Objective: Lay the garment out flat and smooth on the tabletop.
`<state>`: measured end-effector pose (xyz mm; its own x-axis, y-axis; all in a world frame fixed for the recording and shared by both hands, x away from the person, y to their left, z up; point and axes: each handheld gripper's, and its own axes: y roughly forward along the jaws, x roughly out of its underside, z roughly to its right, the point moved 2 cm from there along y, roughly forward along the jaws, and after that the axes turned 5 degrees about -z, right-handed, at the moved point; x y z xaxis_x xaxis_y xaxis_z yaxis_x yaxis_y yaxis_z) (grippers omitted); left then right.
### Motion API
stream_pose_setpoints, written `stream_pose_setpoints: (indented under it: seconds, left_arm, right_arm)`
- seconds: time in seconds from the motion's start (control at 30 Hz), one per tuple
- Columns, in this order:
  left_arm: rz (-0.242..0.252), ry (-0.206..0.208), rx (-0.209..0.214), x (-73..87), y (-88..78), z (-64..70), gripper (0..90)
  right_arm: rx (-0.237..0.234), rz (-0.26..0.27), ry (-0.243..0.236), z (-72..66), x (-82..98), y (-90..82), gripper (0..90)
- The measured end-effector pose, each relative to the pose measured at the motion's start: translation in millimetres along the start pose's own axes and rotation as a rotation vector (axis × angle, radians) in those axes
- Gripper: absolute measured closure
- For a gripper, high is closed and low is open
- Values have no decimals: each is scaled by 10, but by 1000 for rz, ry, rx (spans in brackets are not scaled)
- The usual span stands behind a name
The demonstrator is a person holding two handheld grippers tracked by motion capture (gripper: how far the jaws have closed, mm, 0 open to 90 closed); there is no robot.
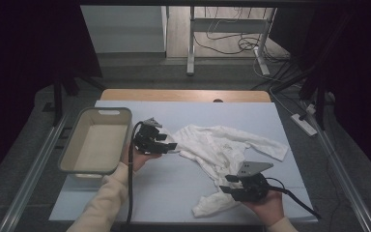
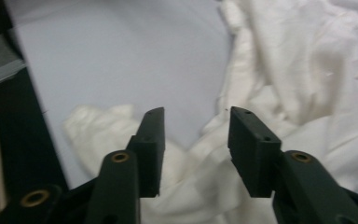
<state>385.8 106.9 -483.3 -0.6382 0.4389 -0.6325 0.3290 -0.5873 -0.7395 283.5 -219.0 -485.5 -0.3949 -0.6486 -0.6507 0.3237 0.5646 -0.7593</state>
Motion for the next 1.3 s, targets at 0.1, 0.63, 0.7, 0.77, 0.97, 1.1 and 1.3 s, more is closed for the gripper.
stream_pose_setpoints:
  seconds: [0.1, 0.63, 0.7, 0.77, 0.97, 1.1, 1.3]
  left_arm:
    - [-1, -1, 1, 3, 4, 4, 378]
    - [0, -4, -1, 13, -6, -31, 377]
    - [0, -7, -1, 14, -3, -33, 377]
    - [0, -5, -2, 13, -6, -34, 377]
    - [0, -6, -3, 15, 3, -31, 377]
    - [-1, -2, -4, 14, 9, -20, 377]
    - [0, -4, -3, 14, -3, -31, 377]
  right_arm:
    - [9, -5, -4, 50, -68, 91, 529]
    - [0, -65, -28, 179, -419, 679, 512]
    - [-3, -72, -29, 191, -444, 732, 513]
    - [2, -79, -29, 205, -465, 782, 512]
    - [16, -93, -16, 247, -466, 844, 513]
    - [31, -119, -42, 202, -417, 870, 513]
    - [39, -152, -56, 193, -359, 901, 540]
